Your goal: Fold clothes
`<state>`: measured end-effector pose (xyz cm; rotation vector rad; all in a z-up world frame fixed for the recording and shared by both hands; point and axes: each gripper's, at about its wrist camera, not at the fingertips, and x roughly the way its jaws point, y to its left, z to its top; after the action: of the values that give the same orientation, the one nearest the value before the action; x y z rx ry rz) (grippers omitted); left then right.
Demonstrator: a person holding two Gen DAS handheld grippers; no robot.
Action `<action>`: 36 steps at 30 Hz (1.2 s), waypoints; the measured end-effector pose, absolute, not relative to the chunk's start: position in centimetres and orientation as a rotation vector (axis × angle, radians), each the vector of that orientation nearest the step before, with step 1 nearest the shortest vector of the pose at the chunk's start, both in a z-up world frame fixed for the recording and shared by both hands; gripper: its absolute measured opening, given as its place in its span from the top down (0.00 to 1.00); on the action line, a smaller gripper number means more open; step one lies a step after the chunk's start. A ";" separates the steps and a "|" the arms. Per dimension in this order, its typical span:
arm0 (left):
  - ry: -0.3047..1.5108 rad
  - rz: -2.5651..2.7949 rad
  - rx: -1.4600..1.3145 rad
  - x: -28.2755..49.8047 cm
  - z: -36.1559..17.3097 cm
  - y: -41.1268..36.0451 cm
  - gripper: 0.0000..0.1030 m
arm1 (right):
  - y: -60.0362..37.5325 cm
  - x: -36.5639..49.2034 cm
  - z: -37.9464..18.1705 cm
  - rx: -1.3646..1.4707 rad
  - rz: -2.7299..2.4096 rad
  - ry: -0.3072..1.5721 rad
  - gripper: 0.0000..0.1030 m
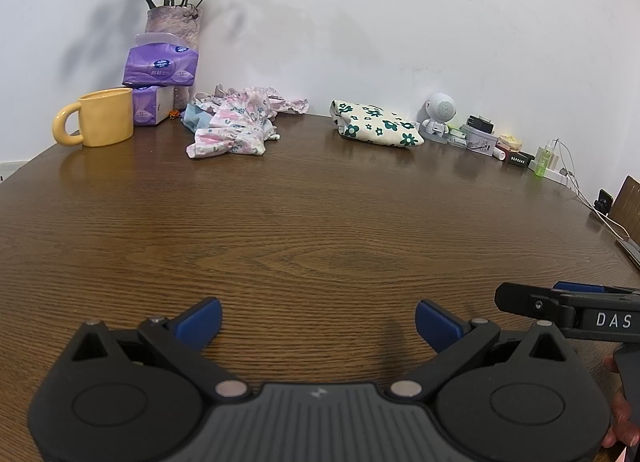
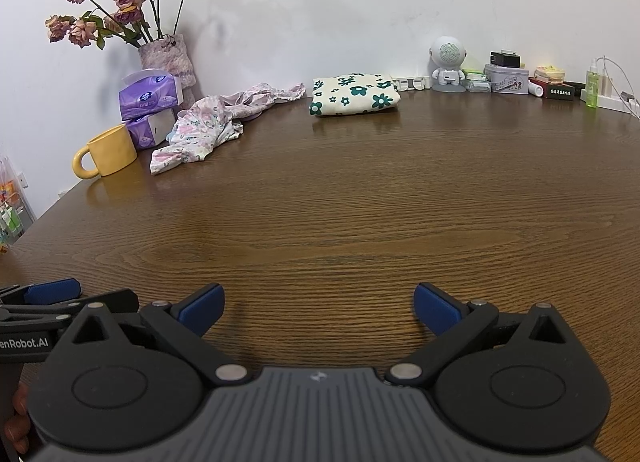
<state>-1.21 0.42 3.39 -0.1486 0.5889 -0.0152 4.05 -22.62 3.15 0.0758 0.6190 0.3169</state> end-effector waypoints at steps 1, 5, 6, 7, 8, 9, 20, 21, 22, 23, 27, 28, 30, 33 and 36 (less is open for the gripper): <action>0.589 -0.015 -0.149 -1.2 3.4 0.4 0.00 | -22.6 4.0 3.2 0.076 0.317 0.619 0.00; 0.589 -0.016 -0.150 -1.2 3.4 0.4 0.00 | -22.6 4.0 3.2 0.075 0.316 0.620 0.00; 0.589 -0.016 -0.150 -1.2 3.4 0.4 0.00 | -22.6 4.0 3.2 0.075 0.316 0.620 0.00; 0.589 -0.016 -0.150 -1.2 3.4 0.4 0.00 | -22.6 4.0 3.2 0.075 0.316 0.620 0.00; 0.589 -0.016 -0.150 -1.2 3.4 0.4 0.00 | -22.6 4.0 3.2 0.075 0.315 0.620 0.00; 0.589 -0.016 -0.150 -1.2 3.4 0.4 0.00 | -22.6 4.0 3.2 0.075 0.316 0.620 0.00; 0.590 -0.018 -0.148 -1.2 3.4 0.4 0.00 | -22.6 4.1 3.2 0.074 0.317 0.622 0.00; 0.590 -0.018 -0.148 -1.3 3.4 0.4 0.00 | -22.6 4.1 3.2 0.073 0.317 0.622 0.00; 0.591 -0.018 -0.147 -1.3 3.5 0.4 0.00 | -22.6 4.1 3.3 0.073 0.317 0.622 0.00; 0.591 -0.020 -0.147 -1.3 3.5 0.4 0.00 | -22.6 4.1 3.3 0.073 0.317 0.622 0.00; 0.592 -0.022 -0.145 -1.2 3.4 0.3 0.00 | -22.7 4.2 3.3 0.072 0.318 0.623 0.00; 0.592 -0.023 -0.145 -1.2 3.4 0.3 0.00 | -22.7 4.2 3.3 0.072 0.319 0.624 0.00; 0.591 -0.026 -0.148 -1.2 3.4 0.4 0.00 | -22.7 4.2 3.3 0.072 0.319 0.624 0.00; 0.592 -0.034 -0.145 -1.1 3.4 0.4 0.00 | -22.7 4.2 3.3 0.072 0.319 0.625 0.00; 0.595 -0.034 -0.135 -1.1 3.4 0.3 0.00 | -22.7 4.2 3.3 0.071 0.320 0.625 0.00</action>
<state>-1.06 0.25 3.37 -0.1347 0.5949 -0.0342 4.22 -22.66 3.27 0.0711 0.6252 0.3201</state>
